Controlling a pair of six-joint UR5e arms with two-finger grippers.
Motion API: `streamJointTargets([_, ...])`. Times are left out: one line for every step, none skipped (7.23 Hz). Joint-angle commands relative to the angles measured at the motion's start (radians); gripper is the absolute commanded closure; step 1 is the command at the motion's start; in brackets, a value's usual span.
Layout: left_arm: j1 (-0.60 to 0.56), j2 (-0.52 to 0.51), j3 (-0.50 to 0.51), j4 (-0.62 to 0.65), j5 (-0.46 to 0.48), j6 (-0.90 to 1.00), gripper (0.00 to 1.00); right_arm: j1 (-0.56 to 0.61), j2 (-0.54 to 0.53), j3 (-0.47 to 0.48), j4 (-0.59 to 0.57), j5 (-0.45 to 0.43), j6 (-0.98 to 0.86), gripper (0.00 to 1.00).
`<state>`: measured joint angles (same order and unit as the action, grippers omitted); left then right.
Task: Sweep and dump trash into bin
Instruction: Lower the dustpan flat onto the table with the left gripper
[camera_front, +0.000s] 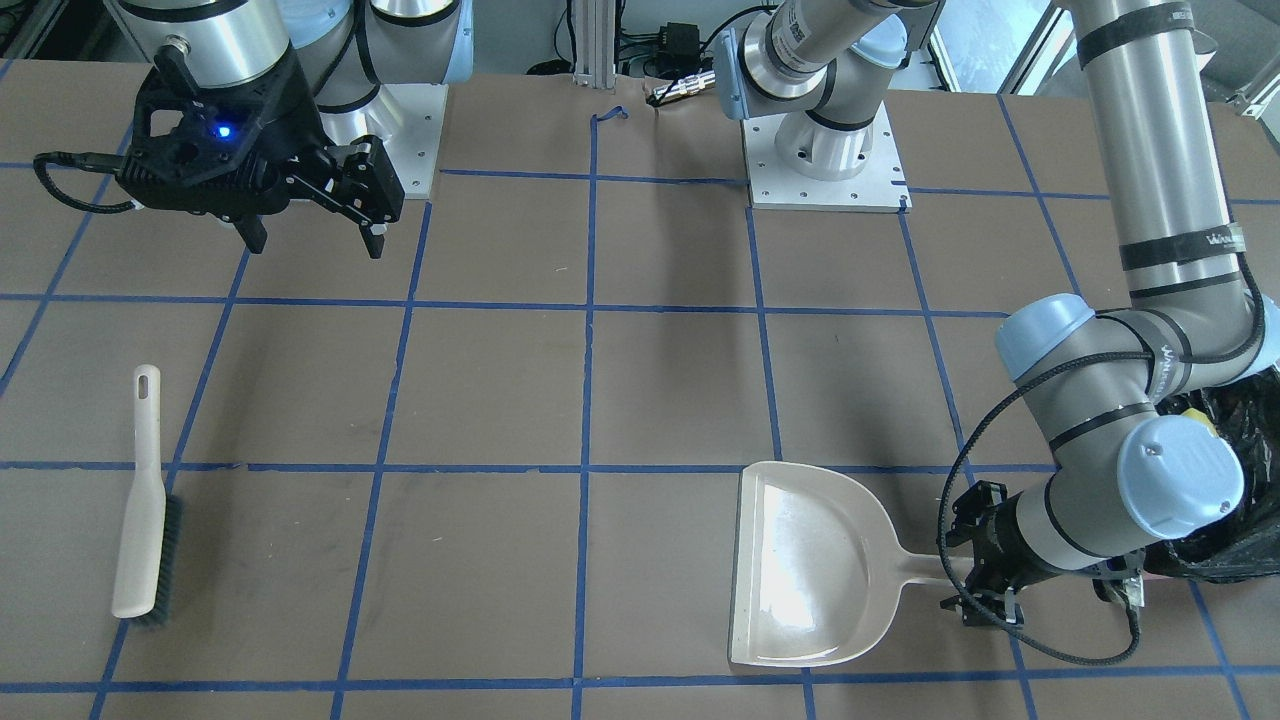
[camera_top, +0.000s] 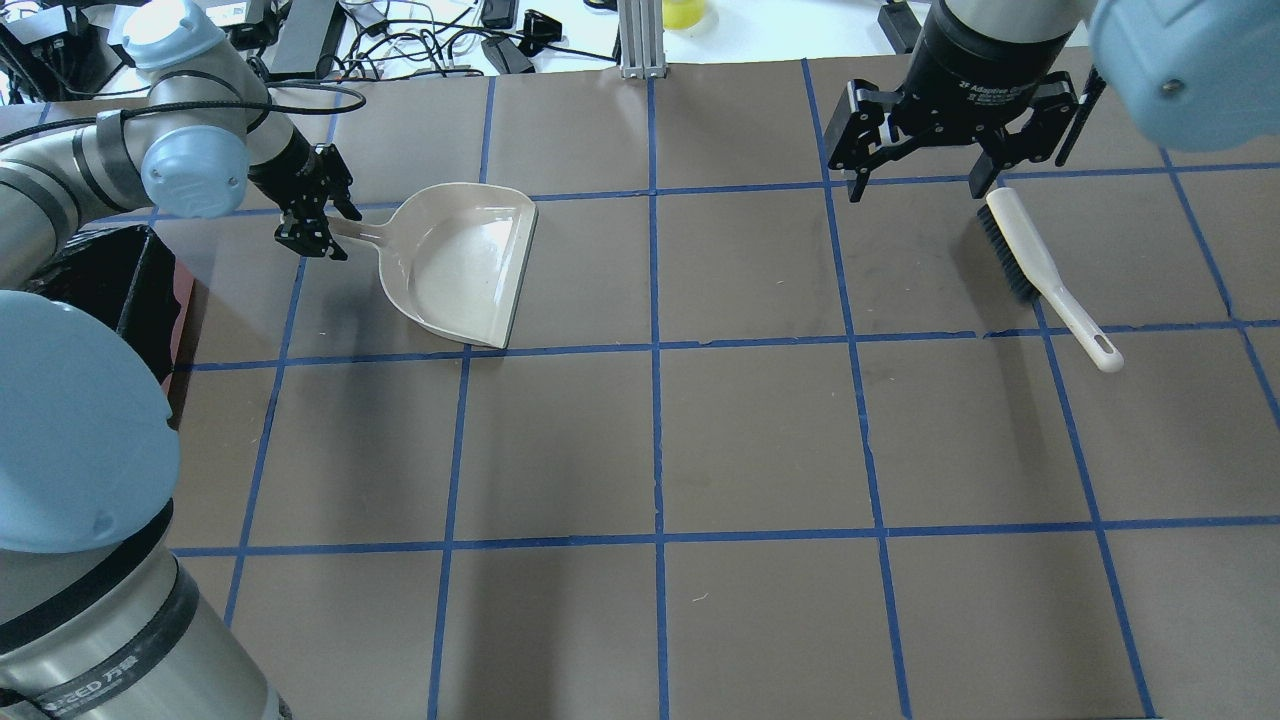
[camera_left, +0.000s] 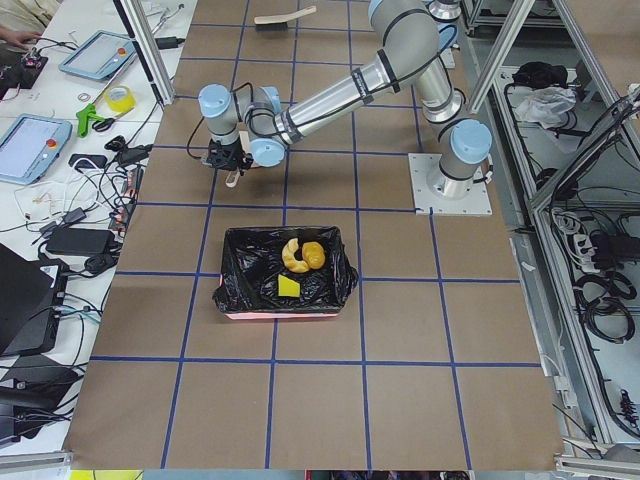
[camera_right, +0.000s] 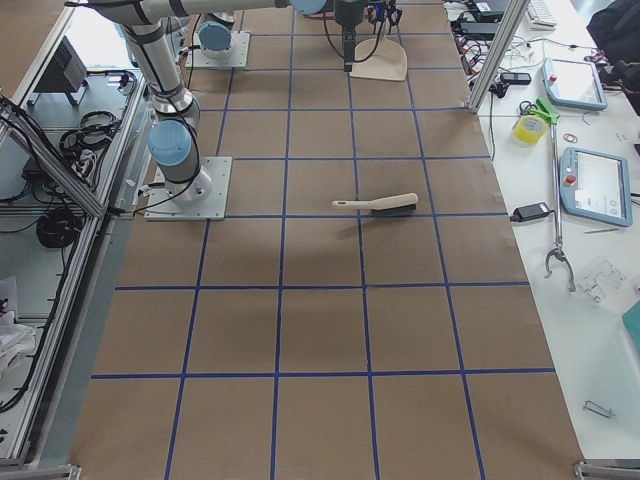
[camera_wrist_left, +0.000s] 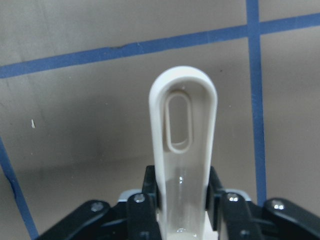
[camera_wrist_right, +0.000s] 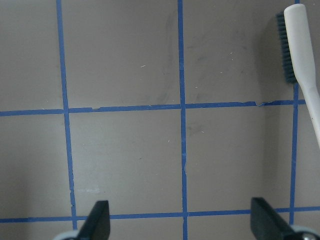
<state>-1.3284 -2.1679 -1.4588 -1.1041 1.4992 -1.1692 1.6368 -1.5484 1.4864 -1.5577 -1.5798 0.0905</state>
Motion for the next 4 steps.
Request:
streamJointTargets([0.0,0.006,0.006,0.0,0.001,0.005,0.07,0.0,-0.001,0.0,0.001,0.001,0.0,0.0])
streamJointTargets([0.0,0.028,0.008,0.0,0.0,0.008,0.05,0.0,0.001,0.0,0.001,0.001,0.0,0.0])
streamJointTargets([0.0,0.052,0.008,-0.002,0.0,0.047,0.05,0.0,0.001,0.0,0.001,0.001,0.0,0.0])
streamJointTargets([0.0,0.083,0.011,-0.016,0.001,0.153,0.03,0.0,-0.001,0.0,0.001,0.001,0.0,0.0])
